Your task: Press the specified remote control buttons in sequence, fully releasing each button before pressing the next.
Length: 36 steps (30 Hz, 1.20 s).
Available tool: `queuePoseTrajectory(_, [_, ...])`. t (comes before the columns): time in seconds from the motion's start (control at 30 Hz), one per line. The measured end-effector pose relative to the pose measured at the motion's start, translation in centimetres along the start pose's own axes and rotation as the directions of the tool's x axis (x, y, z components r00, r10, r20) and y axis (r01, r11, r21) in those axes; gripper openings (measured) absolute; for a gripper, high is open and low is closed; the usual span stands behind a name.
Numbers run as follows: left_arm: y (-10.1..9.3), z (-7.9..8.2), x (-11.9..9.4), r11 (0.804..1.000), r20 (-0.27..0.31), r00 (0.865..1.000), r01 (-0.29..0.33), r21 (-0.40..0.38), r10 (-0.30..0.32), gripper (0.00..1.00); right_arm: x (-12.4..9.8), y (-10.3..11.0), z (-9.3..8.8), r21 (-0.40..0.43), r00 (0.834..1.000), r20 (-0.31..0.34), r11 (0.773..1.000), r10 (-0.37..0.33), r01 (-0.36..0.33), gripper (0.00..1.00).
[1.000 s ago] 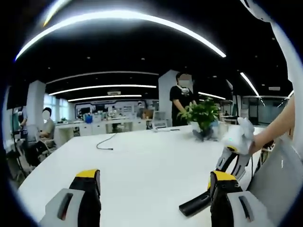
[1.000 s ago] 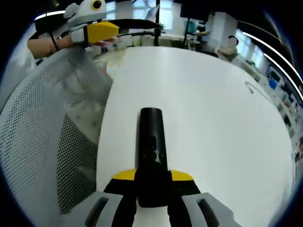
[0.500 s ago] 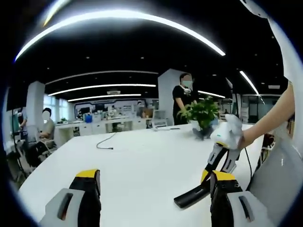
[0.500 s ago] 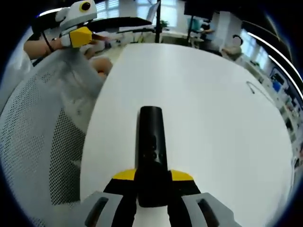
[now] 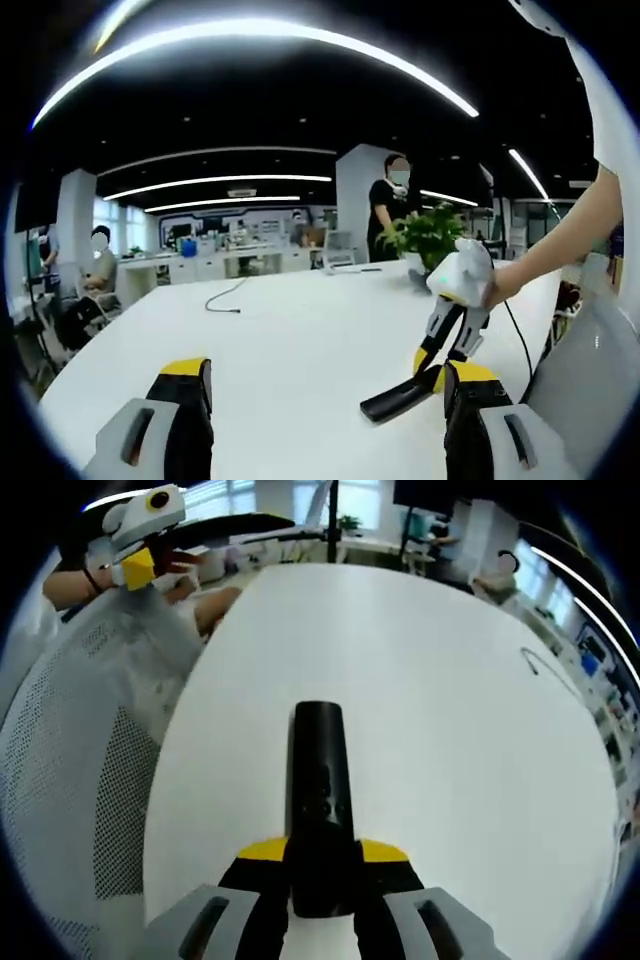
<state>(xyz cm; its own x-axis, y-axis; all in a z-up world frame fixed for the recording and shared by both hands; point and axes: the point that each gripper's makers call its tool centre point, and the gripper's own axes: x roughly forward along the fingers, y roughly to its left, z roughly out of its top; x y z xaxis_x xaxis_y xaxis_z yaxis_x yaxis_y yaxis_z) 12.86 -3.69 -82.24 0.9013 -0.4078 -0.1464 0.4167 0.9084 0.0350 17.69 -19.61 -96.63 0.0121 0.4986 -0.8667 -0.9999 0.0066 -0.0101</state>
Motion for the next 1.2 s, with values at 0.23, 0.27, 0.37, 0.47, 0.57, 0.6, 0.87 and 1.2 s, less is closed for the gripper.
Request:
queuePoseTrajectory(0.23, [-0.2, 0.0, 0.1, 1.000, 0.004, 1.000, 0.011, -0.005, -0.011, 1.00, -0.2, -1.6, -0.4, -0.017, 1.000, -0.015, 1.000, 0.013, -0.013, 0.21])
queuePoseTrajectory(0.27, [-0.2, 0.0, 0.1, 1.000, 0.002, 1.000, 0.012, -0.006, -0.012, 1.00, -0.2, -1.9, -0.4, -0.017, 1.000, -0.017, 1.000, 0.013, -0.013, 0.21])
queuePoseTrajectory(0.37, [-0.2, -0.3, 0.1, 1.000, -0.010, 1.000, 0.011, -0.001, -0.011, 1.00, -0.3, -2.6, -0.5, -0.016, 1.000, -0.020, 1.000, 0.013, -0.014, 0.21])
queuePoseTrajectory(0.47, [-0.3, -0.3, 0.1, 1.000, -0.008, 1.000, 0.013, 0.003, -0.013, 1.00, -0.3, -3.3, -0.6, -0.015, 1.000, -0.022, 1.000, 0.014, -0.015, 0.21])
queuePoseTrajectory(0.57, [-0.2, -0.3, 0.1, 1.000, -0.008, 1.000, 0.010, -0.003, -0.010, 1.00, -0.3, -4.1, -0.6, -0.013, 1.000, -0.028, 1.000, 0.015, -0.015, 0.21])
queuePoseTrajectory(0.6, [-0.1, -0.3, 0.1, 1.000, -0.009, 1.000, 0.009, -0.005, -0.009, 1.00, -0.3, -4.3, -0.6, -0.013, 0.999, -0.029, 1.000, 0.015, -0.015, 0.21])
queuePoseTrajectory(0.87, [0.0, -0.5, 0.1, 1.000, -0.016, 1.000, 0.004, -0.008, -0.005, 1.00, -0.3, -6.4, -0.6, -0.017, 0.998, -0.056, 1.000, 0.021, -0.022, 0.22])
queuePoseTrajectory(1.2, [0.2, -0.8, 0.1, 1.000, -0.032, 1.000, -0.001, -0.008, 0.001, 1.00, -0.2, -8.6, -0.6, 0.020, 0.999, -0.050, 1.000, 0.005, -0.004, 0.21])
